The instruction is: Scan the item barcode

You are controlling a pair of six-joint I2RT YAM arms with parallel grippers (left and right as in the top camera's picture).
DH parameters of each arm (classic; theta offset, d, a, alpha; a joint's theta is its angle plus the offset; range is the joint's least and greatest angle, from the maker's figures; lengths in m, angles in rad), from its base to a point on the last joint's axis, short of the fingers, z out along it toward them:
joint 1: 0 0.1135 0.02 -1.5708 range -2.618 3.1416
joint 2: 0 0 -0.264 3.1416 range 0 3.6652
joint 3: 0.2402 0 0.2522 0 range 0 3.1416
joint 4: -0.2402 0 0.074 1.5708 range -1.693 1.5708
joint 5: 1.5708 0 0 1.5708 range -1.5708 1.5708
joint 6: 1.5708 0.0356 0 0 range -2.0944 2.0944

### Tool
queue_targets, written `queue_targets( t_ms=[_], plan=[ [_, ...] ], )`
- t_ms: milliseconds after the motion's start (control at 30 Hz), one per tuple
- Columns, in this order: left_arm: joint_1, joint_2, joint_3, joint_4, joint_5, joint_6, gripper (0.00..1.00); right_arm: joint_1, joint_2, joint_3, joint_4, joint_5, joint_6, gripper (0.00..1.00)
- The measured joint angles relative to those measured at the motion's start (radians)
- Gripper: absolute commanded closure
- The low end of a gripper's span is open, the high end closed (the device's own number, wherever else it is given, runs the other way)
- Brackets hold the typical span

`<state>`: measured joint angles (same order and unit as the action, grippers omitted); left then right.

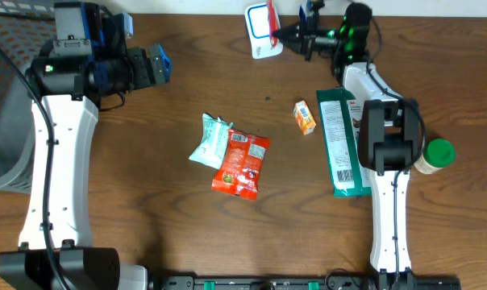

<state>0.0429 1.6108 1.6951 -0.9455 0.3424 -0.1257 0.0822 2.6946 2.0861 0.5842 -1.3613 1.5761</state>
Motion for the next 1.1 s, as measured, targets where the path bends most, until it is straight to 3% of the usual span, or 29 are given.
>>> queue_targets(
  t_ms=[567,800,1100],
  plan=[
    [0.000,0.000,0.000,0.000,0.000,0.000,0.02,0.034,0.064,0.000,0.002,0.011,0.028,0.99],
    [0.000,0.000,0.000,0.000,0.000,0.000,0.03,0.026,0.064,0.000,-0.200,0.041,-0.044,0.99],
    [0.000,0.000,0.000,0.000,0.000,0.000,0.03,0.006,0.064,0.000,-0.205,0.061,-0.076,0.99]
  ],
)
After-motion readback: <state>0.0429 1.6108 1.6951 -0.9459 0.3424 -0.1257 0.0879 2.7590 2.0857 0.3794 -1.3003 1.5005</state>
